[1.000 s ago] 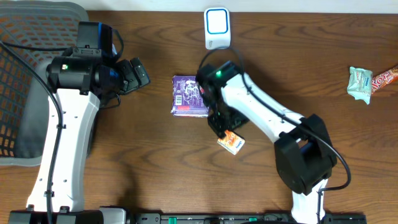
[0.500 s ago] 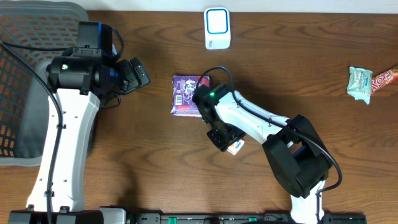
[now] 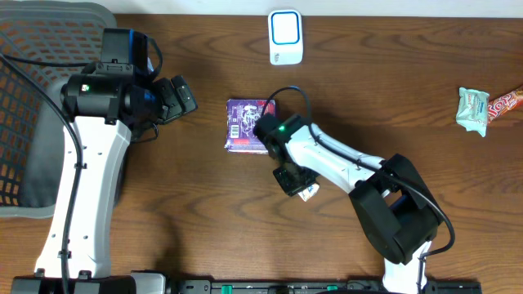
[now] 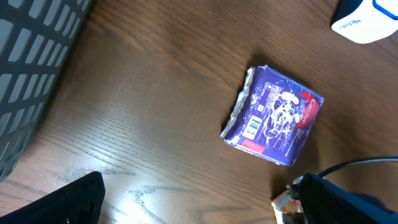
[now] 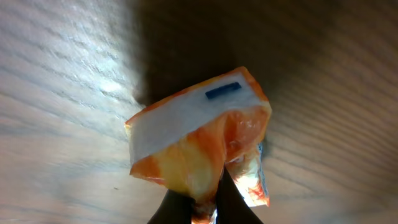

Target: Scan the item barcode

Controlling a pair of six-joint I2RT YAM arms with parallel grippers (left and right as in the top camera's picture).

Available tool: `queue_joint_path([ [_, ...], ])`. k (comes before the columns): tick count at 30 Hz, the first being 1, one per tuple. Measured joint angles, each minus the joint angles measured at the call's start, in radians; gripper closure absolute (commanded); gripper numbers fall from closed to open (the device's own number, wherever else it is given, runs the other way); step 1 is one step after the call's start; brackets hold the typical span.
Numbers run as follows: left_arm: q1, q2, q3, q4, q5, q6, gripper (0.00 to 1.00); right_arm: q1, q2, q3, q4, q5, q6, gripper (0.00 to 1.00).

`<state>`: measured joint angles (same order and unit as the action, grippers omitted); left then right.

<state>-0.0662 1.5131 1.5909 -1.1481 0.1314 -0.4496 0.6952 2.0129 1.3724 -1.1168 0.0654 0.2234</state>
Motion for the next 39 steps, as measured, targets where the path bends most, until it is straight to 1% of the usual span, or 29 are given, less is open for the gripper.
queue_joint_path([
  [4,0.000,0.000,0.000,0.000,0.000,0.000,0.01,-0.068,0.010,0.076,-0.024,-0.143,-0.051,0.99],
  [7,0.000,0.000,0.000,0.000,0.000,0.000,0.01,-0.155,0.011,0.138,-0.034,-0.294,-0.111,0.99],
  [8,0.000,0.000,0.000,0.000,0.000,0.000,0.01,-0.211,0.011,0.154,-0.026,-0.390,-0.152,0.99],
  [9,0.000,0.000,0.000,0.000,0.000,0.000,0.01,-0.227,0.011,0.157,-0.025,-0.416,-0.163,0.99],
  [11,0.000,0.000,0.000,0.000,0.000,0.000,0.01,-0.308,0.011,0.157,-0.026,-0.549,-0.227,0.99],
  [14,0.000,0.000,0.000,0.000,0.000,0.000,0.01,-0.415,0.011,0.127,-0.016,-0.730,-0.315,0.99],
  [17,0.000,0.000,0.000,0.000,0.000,0.000,0.01,-0.496,0.016,0.045,0.038,-0.881,-0.375,0.92],
  [20,0.000,0.000,0.000,0.000,0.000,0.000,0.01,-0.557,0.036,-0.066,0.115,-0.990,-0.410,0.89],
  [23,0.000,0.000,0.000,0.000,0.000,0.000,0.01,-0.604,0.048,-0.132,0.159,-1.022,-0.418,0.88],
  [26,0.000,0.000,0.000,0.000,0.000,0.000,0.01,-0.666,0.050,-0.151,0.175,-1.010,-0.405,0.80],
  [29,0.000,0.000,0.000,0.000,0.000,0.000,0.01,-0.750,0.050,-0.150,0.180,-0.968,-0.386,0.80],
  [34,0.000,0.000,0.000,0.000,0.000,0.000,0.01,-0.829,0.050,-0.111,0.061,-0.903,-0.381,0.77],
  [39,0.000,0.000,0.000,0.000,0.000,0.000,0.01,-0.813,0.048,0.002,-0.081,-0.879,-0.413,0.73],
])
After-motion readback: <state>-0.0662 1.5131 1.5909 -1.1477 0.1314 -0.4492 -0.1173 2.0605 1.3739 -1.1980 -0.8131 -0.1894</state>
